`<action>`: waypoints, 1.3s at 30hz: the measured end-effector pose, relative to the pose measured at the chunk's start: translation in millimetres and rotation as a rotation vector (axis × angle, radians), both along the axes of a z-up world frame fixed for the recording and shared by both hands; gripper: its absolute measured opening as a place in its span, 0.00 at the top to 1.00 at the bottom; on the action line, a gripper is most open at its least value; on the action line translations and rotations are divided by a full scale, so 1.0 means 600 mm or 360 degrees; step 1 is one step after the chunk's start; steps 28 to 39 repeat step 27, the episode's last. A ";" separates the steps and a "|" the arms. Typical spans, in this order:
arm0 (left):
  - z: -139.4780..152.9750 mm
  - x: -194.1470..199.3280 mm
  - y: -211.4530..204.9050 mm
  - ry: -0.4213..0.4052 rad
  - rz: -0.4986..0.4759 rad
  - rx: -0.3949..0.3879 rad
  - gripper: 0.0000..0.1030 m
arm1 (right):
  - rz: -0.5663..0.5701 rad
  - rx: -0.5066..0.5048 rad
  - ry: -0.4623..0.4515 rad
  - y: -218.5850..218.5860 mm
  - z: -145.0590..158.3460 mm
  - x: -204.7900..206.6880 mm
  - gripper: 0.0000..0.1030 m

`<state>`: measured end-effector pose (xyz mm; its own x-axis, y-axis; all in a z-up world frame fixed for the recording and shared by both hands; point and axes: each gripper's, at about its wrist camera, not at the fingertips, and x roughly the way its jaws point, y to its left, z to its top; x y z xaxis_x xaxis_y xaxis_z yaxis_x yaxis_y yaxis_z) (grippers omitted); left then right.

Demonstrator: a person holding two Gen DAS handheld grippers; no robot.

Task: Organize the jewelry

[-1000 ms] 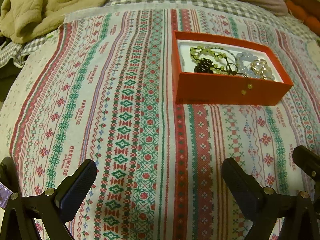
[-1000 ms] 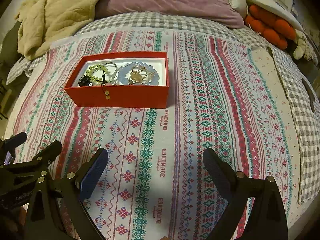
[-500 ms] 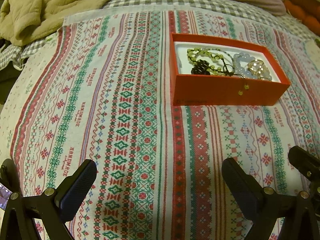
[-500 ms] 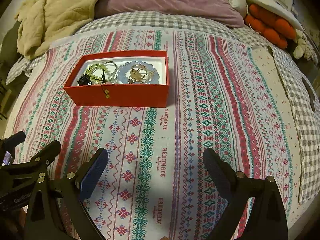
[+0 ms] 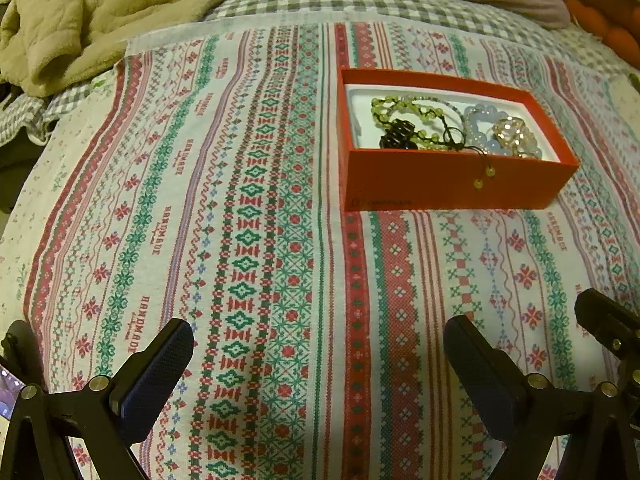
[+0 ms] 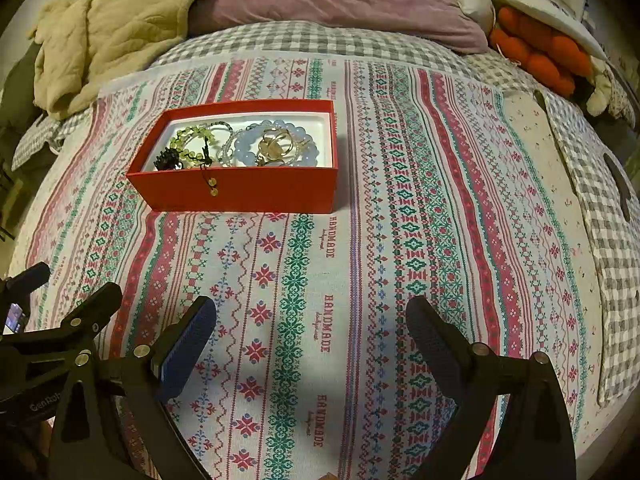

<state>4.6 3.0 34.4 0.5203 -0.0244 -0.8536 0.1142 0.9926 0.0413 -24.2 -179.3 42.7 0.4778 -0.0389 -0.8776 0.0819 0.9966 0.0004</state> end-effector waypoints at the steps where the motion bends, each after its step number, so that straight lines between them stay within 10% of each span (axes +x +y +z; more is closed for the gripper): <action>1: 0.001 0.000 0.000 -0.0001 0.0000 0.0000 0.01 | -0.0002 -0.0001 -0.0002 0.000 0.000 0.000 0.06; 39: -0.007 -0.027 0.007 -0.0080 -0.0044 0.0036 0.01 | -0.0020 -0.0105 -0.0064 -0.003 -0.013 -0.011 0.06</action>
